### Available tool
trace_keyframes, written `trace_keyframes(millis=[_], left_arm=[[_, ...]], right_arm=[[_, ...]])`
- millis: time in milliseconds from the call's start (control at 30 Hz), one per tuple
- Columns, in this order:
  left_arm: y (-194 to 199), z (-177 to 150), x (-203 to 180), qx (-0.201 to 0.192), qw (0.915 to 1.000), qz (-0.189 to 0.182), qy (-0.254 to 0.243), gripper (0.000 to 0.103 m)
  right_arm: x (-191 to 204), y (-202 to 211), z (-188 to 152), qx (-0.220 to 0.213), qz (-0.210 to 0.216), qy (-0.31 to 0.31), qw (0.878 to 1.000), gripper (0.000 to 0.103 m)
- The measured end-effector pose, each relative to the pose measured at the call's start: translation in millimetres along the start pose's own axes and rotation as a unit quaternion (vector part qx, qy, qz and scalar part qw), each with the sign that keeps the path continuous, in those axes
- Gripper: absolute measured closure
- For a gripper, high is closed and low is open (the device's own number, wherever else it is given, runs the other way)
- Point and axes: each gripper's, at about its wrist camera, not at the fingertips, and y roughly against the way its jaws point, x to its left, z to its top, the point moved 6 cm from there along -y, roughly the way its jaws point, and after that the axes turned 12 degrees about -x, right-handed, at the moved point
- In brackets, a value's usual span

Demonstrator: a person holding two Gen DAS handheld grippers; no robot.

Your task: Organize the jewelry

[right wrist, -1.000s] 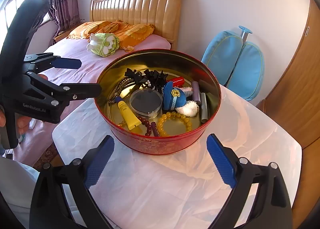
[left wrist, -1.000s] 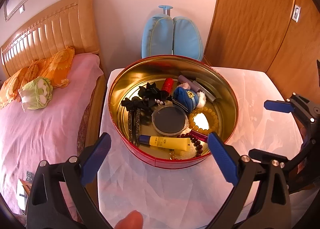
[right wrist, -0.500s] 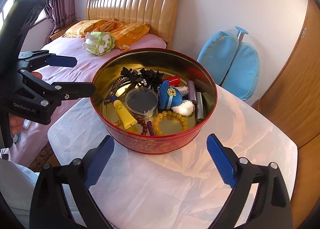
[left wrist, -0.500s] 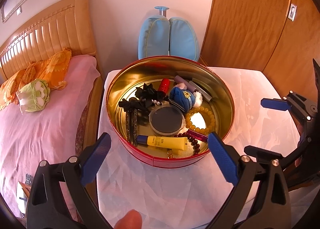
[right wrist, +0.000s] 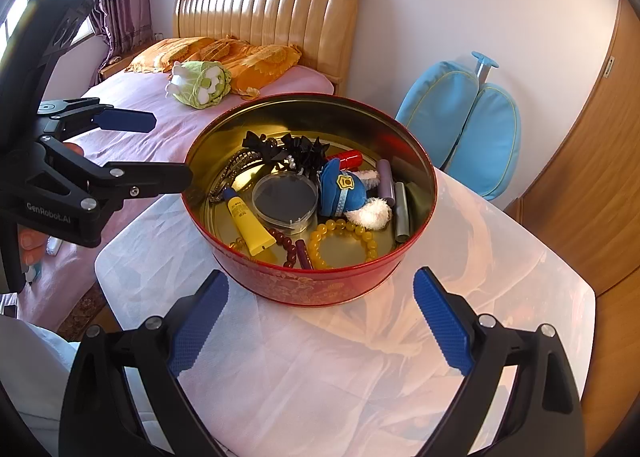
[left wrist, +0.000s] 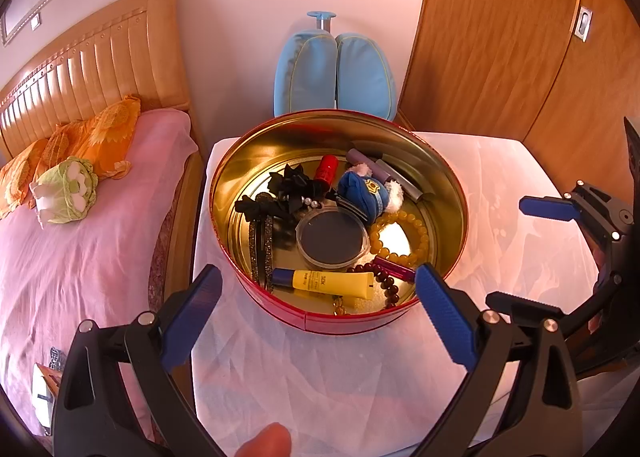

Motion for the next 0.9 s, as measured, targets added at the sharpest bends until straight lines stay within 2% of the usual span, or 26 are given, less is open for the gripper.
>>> trace_keyframes(millis=[900], left_arm=[[-0.3,-2.1,-1.0,0.002,1.0,-0.003,-0.003,0.008]], right_arm=[[0.1,-1.1,-2.0,0.001,-0.001,0.0,1.0,0.008]])
